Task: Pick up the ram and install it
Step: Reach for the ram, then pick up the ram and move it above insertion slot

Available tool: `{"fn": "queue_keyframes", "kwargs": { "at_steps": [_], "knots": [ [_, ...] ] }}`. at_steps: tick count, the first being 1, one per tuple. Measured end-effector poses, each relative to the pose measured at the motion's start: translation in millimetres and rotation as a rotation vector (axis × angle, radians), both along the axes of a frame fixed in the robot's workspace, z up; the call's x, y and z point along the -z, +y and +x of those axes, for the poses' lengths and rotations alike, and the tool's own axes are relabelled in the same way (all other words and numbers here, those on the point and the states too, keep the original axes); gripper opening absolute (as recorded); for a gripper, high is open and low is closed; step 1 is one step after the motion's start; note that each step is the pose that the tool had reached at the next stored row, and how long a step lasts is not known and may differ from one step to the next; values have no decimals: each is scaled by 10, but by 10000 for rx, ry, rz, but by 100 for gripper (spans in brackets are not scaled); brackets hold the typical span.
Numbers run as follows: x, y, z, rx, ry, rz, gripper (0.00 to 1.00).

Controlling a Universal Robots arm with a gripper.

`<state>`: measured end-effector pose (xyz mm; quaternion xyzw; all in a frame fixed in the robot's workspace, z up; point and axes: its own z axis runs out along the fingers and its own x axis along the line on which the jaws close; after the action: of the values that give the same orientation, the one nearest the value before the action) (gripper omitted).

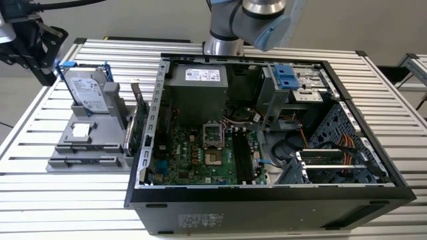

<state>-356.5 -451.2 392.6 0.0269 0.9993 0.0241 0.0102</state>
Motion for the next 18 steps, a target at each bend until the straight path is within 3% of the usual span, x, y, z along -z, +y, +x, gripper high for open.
{"fn": "queue_keyframes", "kwargs": {
  "at_steps": [18],
  "knots": [
    [-1, -179, -1, 1, 1, -1, 0]
  ]
}}
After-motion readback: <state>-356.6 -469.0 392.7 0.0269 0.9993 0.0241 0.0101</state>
